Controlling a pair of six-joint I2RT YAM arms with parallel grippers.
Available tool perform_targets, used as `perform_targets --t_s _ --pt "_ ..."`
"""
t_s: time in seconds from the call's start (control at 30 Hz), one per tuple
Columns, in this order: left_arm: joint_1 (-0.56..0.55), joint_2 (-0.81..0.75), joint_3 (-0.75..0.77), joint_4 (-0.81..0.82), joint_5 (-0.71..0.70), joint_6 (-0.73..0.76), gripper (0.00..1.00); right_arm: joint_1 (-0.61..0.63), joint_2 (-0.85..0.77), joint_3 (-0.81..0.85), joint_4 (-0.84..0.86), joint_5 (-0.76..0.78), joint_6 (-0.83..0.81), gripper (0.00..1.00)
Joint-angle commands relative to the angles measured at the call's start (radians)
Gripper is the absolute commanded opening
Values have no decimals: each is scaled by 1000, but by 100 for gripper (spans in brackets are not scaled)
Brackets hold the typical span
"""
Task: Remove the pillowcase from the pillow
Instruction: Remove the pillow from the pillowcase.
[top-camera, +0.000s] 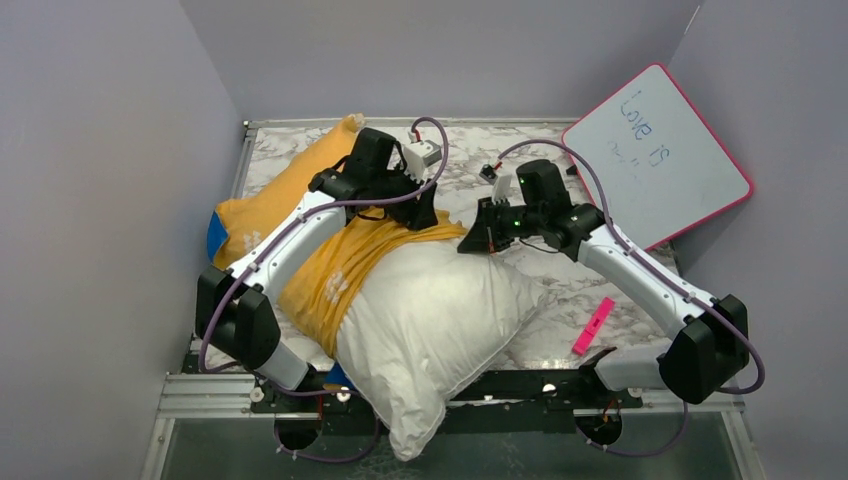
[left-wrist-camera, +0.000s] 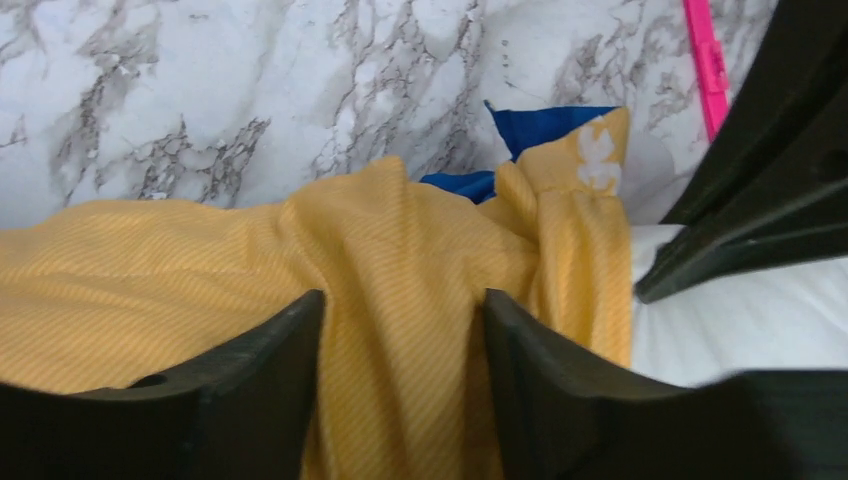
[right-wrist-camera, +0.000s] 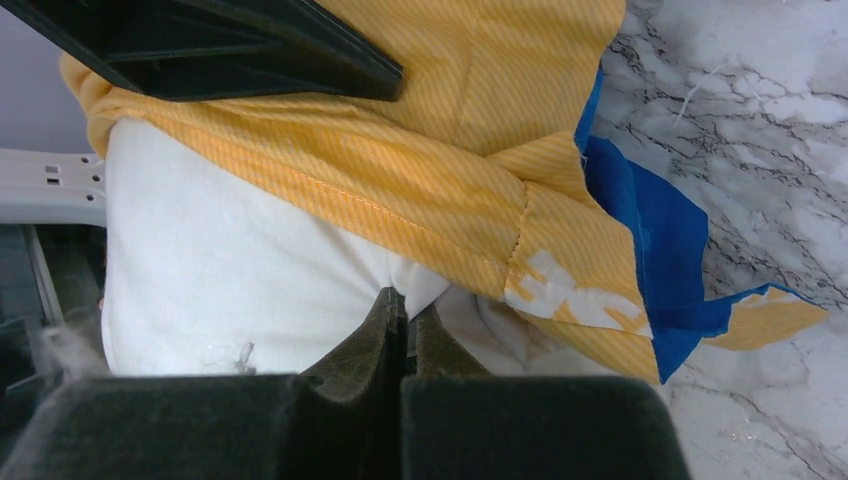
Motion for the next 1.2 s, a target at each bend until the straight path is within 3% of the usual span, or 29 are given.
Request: perform_targets --t_s 0.0,0.07,0.1,0.13,0.27,0.33,0.47,0.53,0.63,0.7,0.77,0.8,0.87,0.9,1.0,1.17 --pt "10 -38 5 -56 182 32 47 -1 -45 2 65 44 20 0" --pt "14 -30 23 -63 208 33 23 -2 -46 -2 63 47 25 1" --pt "16 -26 32 -69 217 41 7 -2 -46 -1 61 49 29 1" --pt "17 -21 38 -75 209 45 0 -2 -47 -2 56 52 32 2" --pt "47 -45 21 -78 -83 53 0 -2 -55 56 -88 155 53 12" --pt "90 -70 -3 -54 -161 45 0 -2 -87 53 -159 195 64 31" --pt "120 -108 -34 13 -88 7 0 -2 -169 -80 -76 54 75 77" --pt "120 -111 -49 35 -41 -5 0 -2 -150 -128 -64 -12 75 86" --pt "120 -101 -63 39 -8 -15 0 -2 -80 -153 -111 5 73 90" --pt "120 -104 -71 42 -2 -19 0 -1 -55 -181 -78 -49 68 85" --pt "120 -106 -65 46 32 -10 0 -2 -47 -209 -14 -143 68 55" --pt "119 -101 -52 46 56 -7 11 -2 -49 -216 16 -159 78 37" --pt "120 -69 2 38 121 5 59 -2 -52 -216 42 -151 87 13" --pt "120 -48 45 22 168 17 73 -2 -49 -206 35 -129 82 4" --pt "96 32 162 -42 257 69 86 -2 -38 -177 -10 -63 59 0" --pt "-29 180 286 -243 155 241 87 -2 -63 -192 11 -27 77 0"
